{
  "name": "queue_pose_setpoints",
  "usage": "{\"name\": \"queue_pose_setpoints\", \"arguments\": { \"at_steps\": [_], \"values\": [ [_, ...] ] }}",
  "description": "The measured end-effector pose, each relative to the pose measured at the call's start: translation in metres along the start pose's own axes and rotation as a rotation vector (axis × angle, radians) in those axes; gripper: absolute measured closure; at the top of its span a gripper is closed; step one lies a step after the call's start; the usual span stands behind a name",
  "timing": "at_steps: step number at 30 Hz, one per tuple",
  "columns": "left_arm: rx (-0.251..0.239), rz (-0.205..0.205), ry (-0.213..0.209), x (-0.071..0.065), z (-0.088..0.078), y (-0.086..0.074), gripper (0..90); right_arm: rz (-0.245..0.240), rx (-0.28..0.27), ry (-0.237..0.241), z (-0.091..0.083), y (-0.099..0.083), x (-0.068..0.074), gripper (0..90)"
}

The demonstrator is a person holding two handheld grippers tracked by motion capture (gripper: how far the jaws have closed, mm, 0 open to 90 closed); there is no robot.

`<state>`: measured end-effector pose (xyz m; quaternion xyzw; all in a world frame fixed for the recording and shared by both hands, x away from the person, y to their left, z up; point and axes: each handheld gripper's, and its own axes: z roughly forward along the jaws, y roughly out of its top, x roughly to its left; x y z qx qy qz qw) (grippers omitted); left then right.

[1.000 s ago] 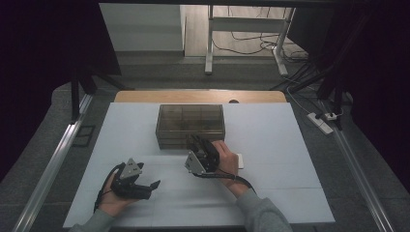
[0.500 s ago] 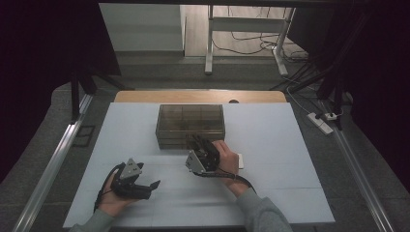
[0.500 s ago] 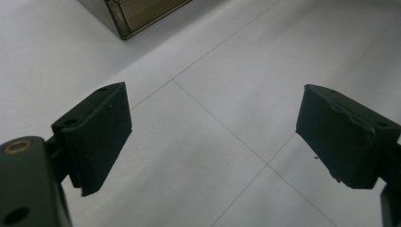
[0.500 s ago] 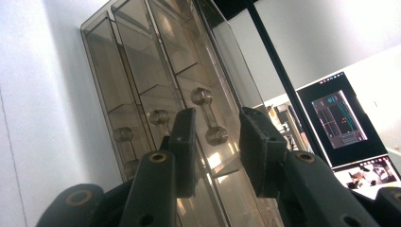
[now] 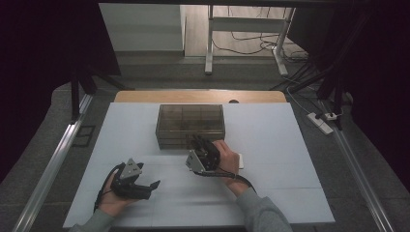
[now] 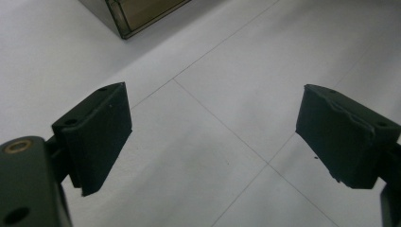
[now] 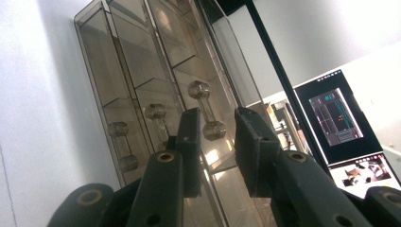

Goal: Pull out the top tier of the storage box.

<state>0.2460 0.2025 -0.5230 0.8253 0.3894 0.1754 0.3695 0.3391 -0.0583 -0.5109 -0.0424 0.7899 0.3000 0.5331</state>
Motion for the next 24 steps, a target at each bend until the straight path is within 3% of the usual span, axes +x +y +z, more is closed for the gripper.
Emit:
{"name": "queue_pose_setpoints", "arguments": {
  "at_steps": [24],
  "values": [
    [0.002, 0.0, 0.002, 0.0003, -0.0004, -0.0008, 11.5, -0.047, 0.018, -0.023, 0.0036, -0.0006, 0.0034, 73.1]
  ]
}}
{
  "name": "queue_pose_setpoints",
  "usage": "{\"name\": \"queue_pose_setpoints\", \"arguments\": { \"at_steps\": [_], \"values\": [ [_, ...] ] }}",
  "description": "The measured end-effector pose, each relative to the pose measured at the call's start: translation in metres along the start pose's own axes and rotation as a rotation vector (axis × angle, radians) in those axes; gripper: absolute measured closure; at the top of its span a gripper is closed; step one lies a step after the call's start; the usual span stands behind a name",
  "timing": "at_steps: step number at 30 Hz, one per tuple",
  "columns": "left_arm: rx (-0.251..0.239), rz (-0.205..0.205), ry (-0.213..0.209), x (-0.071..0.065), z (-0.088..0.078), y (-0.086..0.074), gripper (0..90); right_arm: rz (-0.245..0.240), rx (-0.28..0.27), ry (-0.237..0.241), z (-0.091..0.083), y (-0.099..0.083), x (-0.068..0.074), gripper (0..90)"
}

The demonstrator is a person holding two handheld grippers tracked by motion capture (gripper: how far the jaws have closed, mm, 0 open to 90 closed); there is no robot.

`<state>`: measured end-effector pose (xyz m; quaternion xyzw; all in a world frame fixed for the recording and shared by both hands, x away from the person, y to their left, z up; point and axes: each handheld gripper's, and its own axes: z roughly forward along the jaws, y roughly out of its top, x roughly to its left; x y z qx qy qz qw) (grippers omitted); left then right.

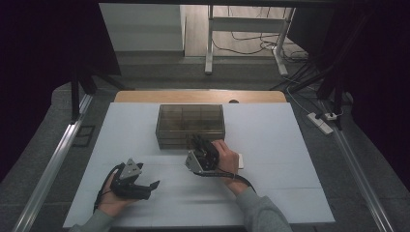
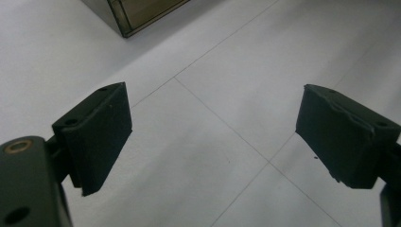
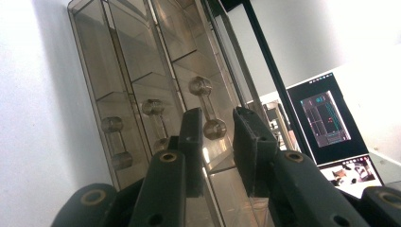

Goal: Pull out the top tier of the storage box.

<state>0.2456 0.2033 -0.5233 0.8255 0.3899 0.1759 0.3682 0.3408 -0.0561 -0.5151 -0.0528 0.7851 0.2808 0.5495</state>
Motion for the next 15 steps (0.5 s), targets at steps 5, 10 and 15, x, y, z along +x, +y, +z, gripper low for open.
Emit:
{"name": "queue_pose_setpoints", "arguments": {
  "at_steps": [5, 10, 15],
  "values": [
    [-0.001, -0.002, -0.001, 0.0002, 0.0001, -0.0002, 11.5, -0.001, -0.007, -0.007, 0.0007, -0.0004, 0.0003, 73.1],
    [-0.001, -0.001, 0.0, 0.0002, 0.0, -0.0004, 11.7, -0.007, 0.008, -0.003, 0.0008, 0.0, 0.0002, 73.3],
    [-0.001, -0.003, 0.0, 0.0005, -0.0003, -0.0005, 11.6, -0.009, -0.008, -0.006, 0.0029, 0.0003, 0.0018, 75.2]
  ]
}}
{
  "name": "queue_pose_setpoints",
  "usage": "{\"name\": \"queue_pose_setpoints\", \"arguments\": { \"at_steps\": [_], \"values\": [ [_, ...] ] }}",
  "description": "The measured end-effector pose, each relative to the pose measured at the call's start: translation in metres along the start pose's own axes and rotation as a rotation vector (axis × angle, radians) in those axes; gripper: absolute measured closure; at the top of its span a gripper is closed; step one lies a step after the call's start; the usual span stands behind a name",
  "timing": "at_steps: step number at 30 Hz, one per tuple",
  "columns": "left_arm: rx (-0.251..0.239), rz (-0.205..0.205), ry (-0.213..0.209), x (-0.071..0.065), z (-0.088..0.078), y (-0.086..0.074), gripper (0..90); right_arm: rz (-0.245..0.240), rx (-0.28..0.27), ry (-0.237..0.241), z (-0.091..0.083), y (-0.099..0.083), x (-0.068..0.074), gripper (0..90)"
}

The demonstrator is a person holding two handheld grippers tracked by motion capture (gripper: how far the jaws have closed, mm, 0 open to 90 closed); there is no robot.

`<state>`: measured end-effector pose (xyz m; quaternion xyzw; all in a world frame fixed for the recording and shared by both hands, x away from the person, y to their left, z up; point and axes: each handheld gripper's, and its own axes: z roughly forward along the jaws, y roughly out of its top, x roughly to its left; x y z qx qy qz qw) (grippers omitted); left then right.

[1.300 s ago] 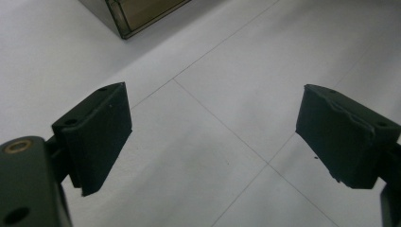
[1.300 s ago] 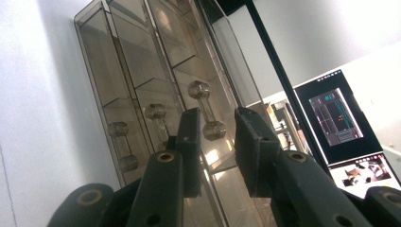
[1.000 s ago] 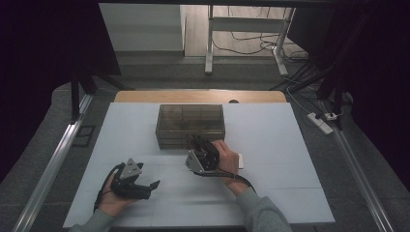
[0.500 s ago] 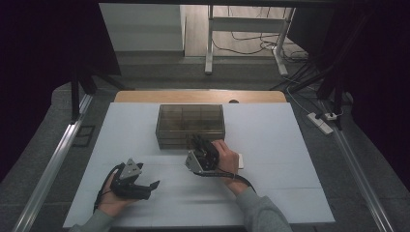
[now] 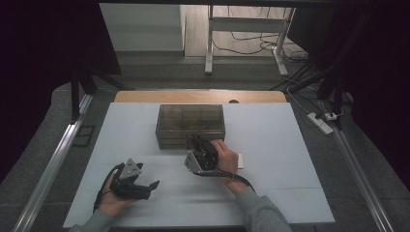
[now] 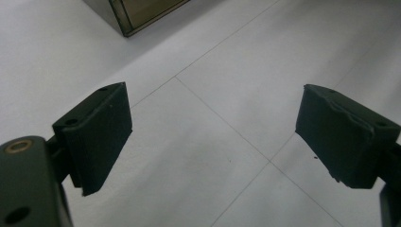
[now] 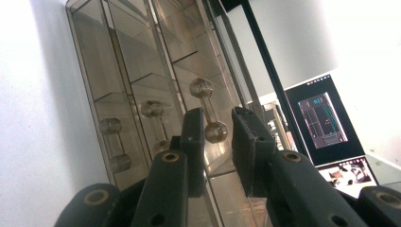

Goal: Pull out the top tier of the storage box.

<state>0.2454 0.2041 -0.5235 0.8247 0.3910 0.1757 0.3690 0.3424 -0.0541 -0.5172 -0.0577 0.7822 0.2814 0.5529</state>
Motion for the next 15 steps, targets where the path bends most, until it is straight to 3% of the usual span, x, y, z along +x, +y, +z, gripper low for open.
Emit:
{"name": "queue_pose_setpoints", "arguments": {
  "at_steps": [15],
  "values": [
    [0.0, -0.001, 0.002, 0.0002, -0.0003, -0.0002, 11.7, -0.024, 0.003, -0.014, 0.0017, 0.0009, 0.0027, 77.7]
  ]
}}
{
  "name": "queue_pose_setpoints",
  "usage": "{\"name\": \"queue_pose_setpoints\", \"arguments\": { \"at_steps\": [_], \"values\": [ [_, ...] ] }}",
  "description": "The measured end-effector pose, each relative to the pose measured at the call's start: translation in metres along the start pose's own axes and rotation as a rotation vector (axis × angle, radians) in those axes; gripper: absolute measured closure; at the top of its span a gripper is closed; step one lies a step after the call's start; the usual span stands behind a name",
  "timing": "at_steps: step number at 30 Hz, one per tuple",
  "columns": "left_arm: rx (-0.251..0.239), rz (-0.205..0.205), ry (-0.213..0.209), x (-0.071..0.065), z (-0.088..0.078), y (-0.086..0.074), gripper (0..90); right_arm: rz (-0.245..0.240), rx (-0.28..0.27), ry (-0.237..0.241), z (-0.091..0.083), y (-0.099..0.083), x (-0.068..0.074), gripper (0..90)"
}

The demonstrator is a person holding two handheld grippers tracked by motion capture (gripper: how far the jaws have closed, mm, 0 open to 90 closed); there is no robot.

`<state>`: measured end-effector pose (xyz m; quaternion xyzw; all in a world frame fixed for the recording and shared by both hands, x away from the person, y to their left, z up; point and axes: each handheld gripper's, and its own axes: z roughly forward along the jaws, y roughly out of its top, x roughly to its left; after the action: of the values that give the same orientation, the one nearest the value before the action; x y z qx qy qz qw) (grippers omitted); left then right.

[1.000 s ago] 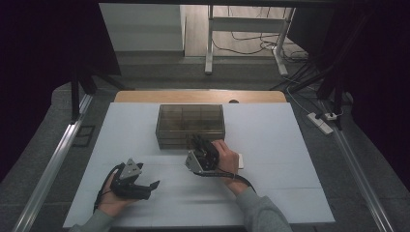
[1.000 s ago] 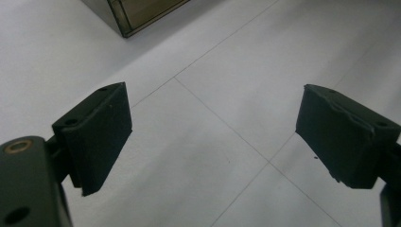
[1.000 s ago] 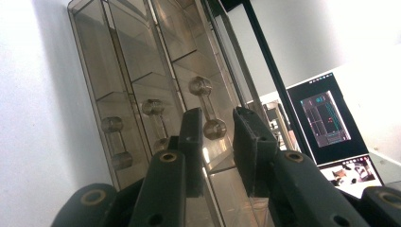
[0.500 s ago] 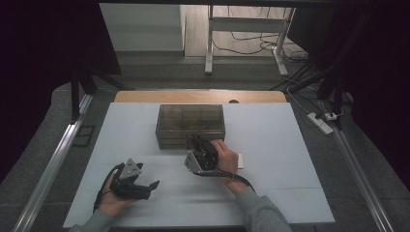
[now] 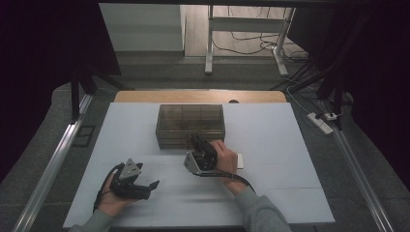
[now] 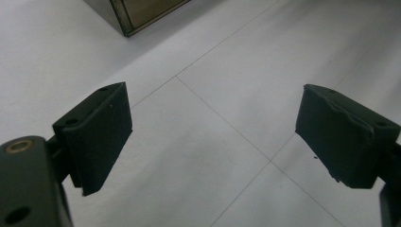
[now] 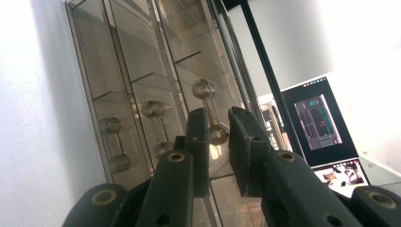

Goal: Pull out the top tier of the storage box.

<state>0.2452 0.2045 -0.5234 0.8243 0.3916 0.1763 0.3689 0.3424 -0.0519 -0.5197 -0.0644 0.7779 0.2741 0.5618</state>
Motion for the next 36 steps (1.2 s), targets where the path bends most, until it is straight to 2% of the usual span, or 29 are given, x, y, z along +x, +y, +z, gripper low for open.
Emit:
{"name": "queue_pose_setpoints", "arguments": {
  "at_steps": [5, 6, 7, 9, 18, 19, 20, 23, 30, 36],
  "values": [
    [0.0, 0.0, 0.0, 0.0001, -0.0002, -0.0001, 11.7, -0.014, 0.017, -0.002, -0.0009, 0.0006, 0.0004, 77.7],
    [0.0, 0.0, 0.0, 0.0001, -0.0003, -0.0001, 11.7, -0.01, 0.004, -0.006, -0.0001, 0.0001, 0.0011, 77.6],
    [0.0, 0.0, 0.0, 0.0001, -0.0003, -0.0001, 11.7, -0.016, 0.018, -0.004, -0.0009, 0.0006, 0.0008, 77.6],
    [0.0, 0.001, 0.0, 0.0001, -0.0002, -0.0001, 11.7, -0.013, 0.004, -0.009, 0.0, 0.0001, 0.0015, 77.6],
    [0.0, 0.0, 0.001, 0.0, -0.0001, -0.0001, 11.7, -0.026, 0.021, -0.016, -0.0006, 0.001, 0.0027, 77.2],
    [0.0, 0.0, 0.001, 0.0, -0.0001, -0.0001, 11.7, -0.021, 0.007, -0.018, 0.0002, 0.0006, 0.0033, 77.2],
    [0.0, 0.0, 0.001, 0.0001, -0.0002, -0.0001, 11.7, -0.029, 0.025, -0.016, -0.0009, 0.0012, 0.0029, 77.3],
    [0.0, 0.0, 0.001, 0.0, -0.0001, -0.0002, 11.7, -0.03, 0.01, -0.024, 0.0001, 0.0005, 0.0035, 78.3],
    [0.001, 0.0, 0.001, 0.0001, -0.0001, -0.0002, 11.7, -0.057, 0.02, -0.034, -0.0001, 0.0008, 0.0047, 79.3],
    [0.0, -0.002, 0.001, 0.0003, -0.0004, -0.0003, 11.7, -0.046, 0.014, -0.037, 0.0002, 0.0007, 0.0049, 79.6]
  ]
}}
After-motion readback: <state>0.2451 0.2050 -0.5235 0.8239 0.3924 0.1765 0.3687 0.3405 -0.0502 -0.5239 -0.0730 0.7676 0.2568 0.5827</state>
